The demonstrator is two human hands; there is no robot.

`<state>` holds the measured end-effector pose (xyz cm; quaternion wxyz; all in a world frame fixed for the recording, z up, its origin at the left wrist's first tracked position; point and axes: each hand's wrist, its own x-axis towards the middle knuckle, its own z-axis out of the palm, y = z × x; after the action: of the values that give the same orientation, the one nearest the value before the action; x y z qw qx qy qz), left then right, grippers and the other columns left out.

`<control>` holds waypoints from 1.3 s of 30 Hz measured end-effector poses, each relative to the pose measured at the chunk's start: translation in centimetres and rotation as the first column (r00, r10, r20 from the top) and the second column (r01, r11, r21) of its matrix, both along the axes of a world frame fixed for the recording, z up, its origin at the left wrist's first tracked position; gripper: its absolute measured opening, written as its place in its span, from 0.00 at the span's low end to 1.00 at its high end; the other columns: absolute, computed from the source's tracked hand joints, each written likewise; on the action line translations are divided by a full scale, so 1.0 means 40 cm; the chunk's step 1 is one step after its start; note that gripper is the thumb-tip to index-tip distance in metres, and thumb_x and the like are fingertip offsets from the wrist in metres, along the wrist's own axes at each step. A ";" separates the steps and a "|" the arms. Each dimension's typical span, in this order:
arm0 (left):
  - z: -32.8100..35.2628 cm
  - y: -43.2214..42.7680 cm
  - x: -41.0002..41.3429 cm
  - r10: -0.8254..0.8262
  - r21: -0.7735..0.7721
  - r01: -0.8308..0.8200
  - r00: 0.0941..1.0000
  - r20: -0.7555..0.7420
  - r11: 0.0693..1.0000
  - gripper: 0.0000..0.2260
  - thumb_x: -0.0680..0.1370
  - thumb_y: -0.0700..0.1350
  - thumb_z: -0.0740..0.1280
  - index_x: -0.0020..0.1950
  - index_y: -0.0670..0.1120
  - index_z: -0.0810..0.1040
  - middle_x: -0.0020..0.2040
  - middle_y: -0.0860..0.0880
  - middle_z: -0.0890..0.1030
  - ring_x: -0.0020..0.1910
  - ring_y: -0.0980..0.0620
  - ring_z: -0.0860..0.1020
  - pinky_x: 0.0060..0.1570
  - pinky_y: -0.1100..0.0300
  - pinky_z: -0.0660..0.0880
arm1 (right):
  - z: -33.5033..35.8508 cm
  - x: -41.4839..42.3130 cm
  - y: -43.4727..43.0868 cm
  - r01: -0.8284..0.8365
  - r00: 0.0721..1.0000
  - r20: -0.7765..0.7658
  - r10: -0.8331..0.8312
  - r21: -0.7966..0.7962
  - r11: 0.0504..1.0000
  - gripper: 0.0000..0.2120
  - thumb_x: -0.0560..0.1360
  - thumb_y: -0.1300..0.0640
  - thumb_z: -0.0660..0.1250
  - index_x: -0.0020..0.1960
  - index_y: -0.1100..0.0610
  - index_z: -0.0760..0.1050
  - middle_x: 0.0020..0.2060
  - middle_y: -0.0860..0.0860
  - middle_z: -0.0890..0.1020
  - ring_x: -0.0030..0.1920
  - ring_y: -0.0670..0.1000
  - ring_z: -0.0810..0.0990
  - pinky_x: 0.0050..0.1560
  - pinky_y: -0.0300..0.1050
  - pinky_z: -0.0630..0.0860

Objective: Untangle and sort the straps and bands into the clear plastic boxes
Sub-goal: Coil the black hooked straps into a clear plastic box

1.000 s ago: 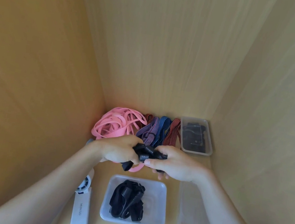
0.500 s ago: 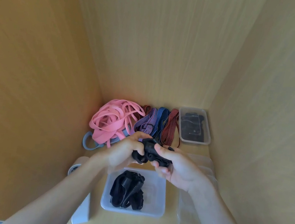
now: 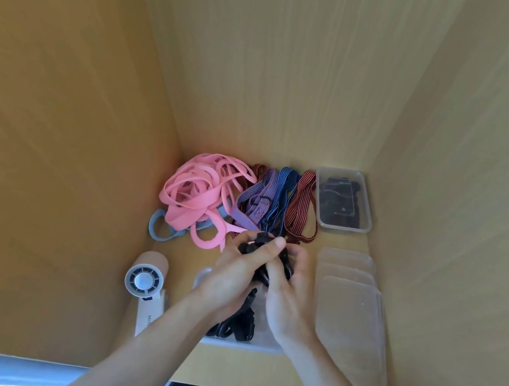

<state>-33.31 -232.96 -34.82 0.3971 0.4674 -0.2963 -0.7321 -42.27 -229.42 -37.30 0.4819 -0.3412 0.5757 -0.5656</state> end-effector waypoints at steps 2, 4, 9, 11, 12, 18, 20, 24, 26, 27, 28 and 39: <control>-0.001 0.002 -0.003 0.012 0.012 -0.011 0.999 -0.035 1.000 0.10 0.74 0.40 0.75 0.52 0.41 0.78 0.45 0.40 0.80 0.47 0.43 0.80 0.51 0.50 0.77 | -0.009 -0.002 0.015 -0.024 0.997 -0.081 0.019 -0.059 0.998 0.09 0.78 0.45 0.58 0.55 0.45 0.72 0.51 0.46 0.81 0.55 0.50 0.80 0.56 0.56 0.78; -0.005 0.000 -0.005 0.054 0.045 -0.052 0.997 -0.047 0.998 0.10 0.72 0.38 0.76 0.50 0.42 0.78 0.44 0.40 0.80 0.46 0.43 0.79 0.51 0.50 0.77 | -0.012 -0.005 0.027 -0.058 0.975 -0.220 0.033 -0.108 0.992 0.13 0.76 0.49 0.54 0.58 0.48 0.71 0.54 0.47 0.79 0.57 0.45 0.78 0.59 0.48 0.75; -0.002 -0.007 -0.009 0.131 0.077 -0.125 0.988 -0.077 0.989 0.10 0.75 0.32 0.71 0.52 0.42 0.74 0.42 0.43 0.80 0.39 0.48 0.80 0.38 0.58 0.79 | 0.008 -0.006 0.049 -0.110 0.766 -0.642 -0.008 -0.143 0.984 0.24 0.79 0.50 0.50 0.68 0.59 0.70 0.60 0.49 0.69 0.58 0.33 0.67 0.60 0.22 0.59; 0.001 -0.010 -0.006 0.157 0.088 -0.149 0.983 -0.093 0.985 0.12 0.75 0.32 0.72 0.54 0.42 0.74 0.45 0.41 0.80 0.40 0.46 0.81 0.38 0.57 0.80 | 0.004 -0.014 0.051 -0.126 0.717 -0.697 -0.008 -0.141 0.982 0.25 0.81 0.49 0.51 0.71 0.60 0.71 0.59 0.49 0.68 0.57 0.35 0.67 0.62 0.22 0.58; 0.002 -0.010 -0.007 0.172 0.086 -0.164 0.980 -0.097 0.983 0.12 0.75 0.32 0.71 0.55 0.42 0.74 0.46 0.40 0.80 0.41 0.45 0.81 0.38 0.56 0.80 | 0.003 -0.017 0.053 -0.137 0.714 -0.700 -0.005 -0.146 0.980 0.25 0.81 0.48 0.52 0.72 0.59 0.70 0.58 0.48 0.69 0.56 0.37 0.68 0.61 0.23 0.59; -0.008 -0.013 0.000 0.245 0.013 -0.246 0.968 0.055 0.969 0.13 0.74 0.28 0.69 0.55 0.40 0.76 0.42 0.39 0.78 0.36 0.45 0.78 0.39 0.52 0.78 | 0.010 -0.052 0.078 -0.130 0.842 -0.539 -0.009 -0.219 0.967 0.06 0.78 0.53 0.68 0.53 0.52 0.76 0.45 0.43 0.80 0.49 0.45 0.79 0.51 0.33 0.72; -0.011 -0.017 0.010 0.229 -0.037 -0.226 0.959 0.170 0.973 0.13 0.69 0.31 0.72 0.52 0.41 0.77 0.42 0.41 0.78 0.37 0.45 0.77 0.38 0.54 0.76 | -0.004 -0.084 0.093 -0.172 0.837 -0.548 0.011 -0.244 0.954 0.06 0.79 0.52 0.64 0.50 0.54 0.77 0.45 0.44 0.80 0.49 0.48 0.80 0.51 0.40 0.74; -0.006 -0.004 0.019 0.087 -0.144 -0.024 0.890 0.447 0.989 0.15 0.63 0.39 0.72 0.47 0.49 0.79 0.40 0.49 0.80 0.37 0.49 0.77 0.40 0.55 0.77 | -0.061 -0.143 0.113 -0.134 0.797 -0.603 0.037 -0.118 0.984 0.09 0.75 0.63 0.65 0.51 0.51 0.76 0.49 0.43 0.76 0.50 0.47 0.77 0.49 0.41 0.74; -0.007 0.014 0.008 0.057 -0.226 0.075 0.849 0.525 0.971 0.14 0.67 0.35 0.73 0.47 0.50 0.79 0.40 0.53 0.79 0.36 0.55 0.76 0.39 0.64 0.75 | -0.079 -0.148 0.120 -0.172 0.771 -0.625 0.126 -0.014 0.985 0.14 0.75 0.66 0.67 0.53 0.48 0.75 0.52 0.40 0.72 0.53 0.45 0.76 0.49 0.38 0.72; -0.008 0.023 0.001 0.051 -0.276 0.126 0.829 0.556 0.953 0.14 0.68 0.33 0.72 0.47 0.49 0.79 0.40 0.54 0.79 0.37 0.57 0.76 0.39 0.67 0.73 | -0.081 -0.145 0.122 -0.195 0.762 -0.626 0.164 0.020 0.981 0.15 0.75 0.66 0.67 0.54 0.48 0.74 0.53 0.39 0.70 0.54 0.44 0.75 0.50 0.37 0.71; -0.011 0.031 -0.005 0.045 -0.322 0.177 0.815 0.578 0.930 0.13 0.69 0.32 0.72 0.47 0.47 0.79 0.40 0.54 0.78 0.37 0.59 0.75 0.38 0.69 0.72 | -0.081 -0.140 0.126 -0.210 0.764 -0.619 0.183 0.030 0.977 0.15 0.75 0.65 0.67 0.55 0.47 0.73 0.54 0.39 0.70 0.55 0.44 0.74 0.51 0.36 0.70; -0.063 0.069 -0.030 0.043 -0.331 0.327 0.651 0.758 0.885 0.09 0.74 0.42 0.71 0.47 0.51 0.72 0.38 0.56 0.77 0.37 0.59 0.75 0.39 0.65 0.72 | -0.074 -0.113 0.153 -0.291 0.663 -0.721 0.202 0.000 0.957 0.15 0.74 0.61 0.71 0.43 0.44 0.70 0.42 0.38 0.73 0.46 0.42 0.75 0.48 0.33 0.70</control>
<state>-34.49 -230.20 -37.33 0.2745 0.5980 -0.6262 -0.4183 -46.79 -223.30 -40.25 0.2723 -0.6356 0.6318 -0.3503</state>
